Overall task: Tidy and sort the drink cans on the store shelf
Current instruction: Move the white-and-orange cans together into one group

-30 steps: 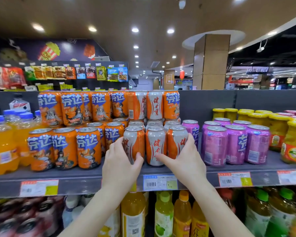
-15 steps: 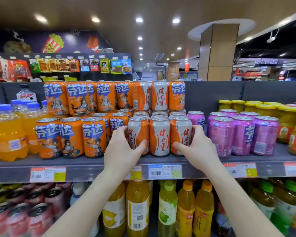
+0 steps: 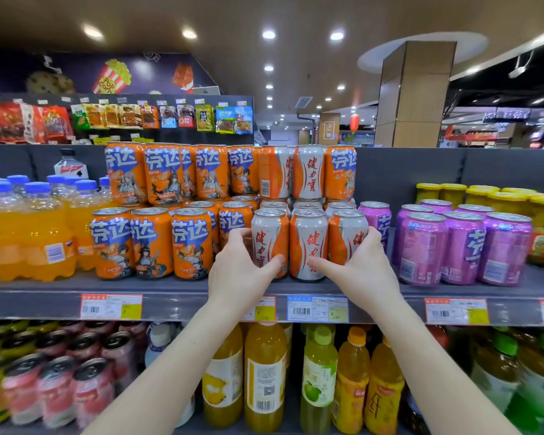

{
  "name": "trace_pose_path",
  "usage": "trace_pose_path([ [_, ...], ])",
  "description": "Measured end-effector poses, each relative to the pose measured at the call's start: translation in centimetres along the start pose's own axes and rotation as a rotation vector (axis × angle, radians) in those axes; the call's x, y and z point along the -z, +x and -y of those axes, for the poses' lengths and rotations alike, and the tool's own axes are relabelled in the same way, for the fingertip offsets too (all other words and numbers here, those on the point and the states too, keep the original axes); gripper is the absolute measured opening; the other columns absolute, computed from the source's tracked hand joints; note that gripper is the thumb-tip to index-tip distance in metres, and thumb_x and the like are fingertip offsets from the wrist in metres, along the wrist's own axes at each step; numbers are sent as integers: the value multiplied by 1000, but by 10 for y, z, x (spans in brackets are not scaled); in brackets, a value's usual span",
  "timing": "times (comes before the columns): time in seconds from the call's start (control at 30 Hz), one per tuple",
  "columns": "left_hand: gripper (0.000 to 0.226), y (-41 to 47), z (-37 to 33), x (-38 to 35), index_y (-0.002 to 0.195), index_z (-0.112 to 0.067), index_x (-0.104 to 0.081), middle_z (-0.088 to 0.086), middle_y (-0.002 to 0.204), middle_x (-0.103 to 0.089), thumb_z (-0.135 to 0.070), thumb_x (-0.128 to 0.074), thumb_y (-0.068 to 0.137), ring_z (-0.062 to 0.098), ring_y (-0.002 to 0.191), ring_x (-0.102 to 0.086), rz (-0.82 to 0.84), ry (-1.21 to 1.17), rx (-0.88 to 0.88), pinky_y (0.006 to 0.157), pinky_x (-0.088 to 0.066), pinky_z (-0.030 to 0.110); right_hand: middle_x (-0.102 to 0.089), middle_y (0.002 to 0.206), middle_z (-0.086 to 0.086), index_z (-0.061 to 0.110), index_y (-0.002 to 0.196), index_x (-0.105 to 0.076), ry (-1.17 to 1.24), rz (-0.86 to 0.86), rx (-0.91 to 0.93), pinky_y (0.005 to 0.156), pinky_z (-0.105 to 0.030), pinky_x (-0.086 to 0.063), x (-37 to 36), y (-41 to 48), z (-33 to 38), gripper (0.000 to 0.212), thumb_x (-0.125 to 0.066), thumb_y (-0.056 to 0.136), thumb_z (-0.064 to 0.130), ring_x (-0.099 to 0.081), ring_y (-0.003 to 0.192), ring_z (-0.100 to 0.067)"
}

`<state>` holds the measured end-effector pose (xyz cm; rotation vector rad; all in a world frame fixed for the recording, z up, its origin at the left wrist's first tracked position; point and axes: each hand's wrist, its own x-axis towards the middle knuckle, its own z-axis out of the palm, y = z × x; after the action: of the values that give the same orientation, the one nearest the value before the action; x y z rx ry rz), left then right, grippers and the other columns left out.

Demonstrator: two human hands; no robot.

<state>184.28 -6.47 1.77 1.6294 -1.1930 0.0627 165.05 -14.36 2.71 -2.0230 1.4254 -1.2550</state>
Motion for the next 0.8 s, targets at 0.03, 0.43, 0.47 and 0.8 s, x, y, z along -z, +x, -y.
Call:
trace_pose_path([
  [0.03,74,-1,-1,-1,136,-27,-45,-8,126,-66,-53,-81,77,13,111,-66,-11,16,-6,87,-59,39,-48,146,-2,19,149,-23,-1,-7,1,95,-45,-55,0,0,0,118,-86,61,67,-52,133,-23],
  [0.43,83,2,-5,-1,144,-22,-43,-6,135,-52,-51,-83,77,9,119,-52,-89,-69,-94,94,-45,25,-56,130,-3,11,148,-40,151,-216,176,86,-22,-46,43,44,41,78,-75,87,44,-53,116,-13],
  [0.47,80,1,-6,1,143,-21,-44,-6,135,-52,-49,-82,79,7,119,-50,-105,-63,-119,93,-42,23,-56,120,1,11,144,-44,169,-218,192,78,-17,-43,45,56,49,68,-74,90,38,-54,108,-10],
  [0.8,42,-3,-3,32,124,-27,-57,-12,108,-63,-27,-75,87,2,98,-62,-169,-111,-240,79,-50,14,-59,119,-8,10,132,-44,10,-19,-29,62,-27,-47,29,170,54,74,-83,79,44,-58,96,-19],
])
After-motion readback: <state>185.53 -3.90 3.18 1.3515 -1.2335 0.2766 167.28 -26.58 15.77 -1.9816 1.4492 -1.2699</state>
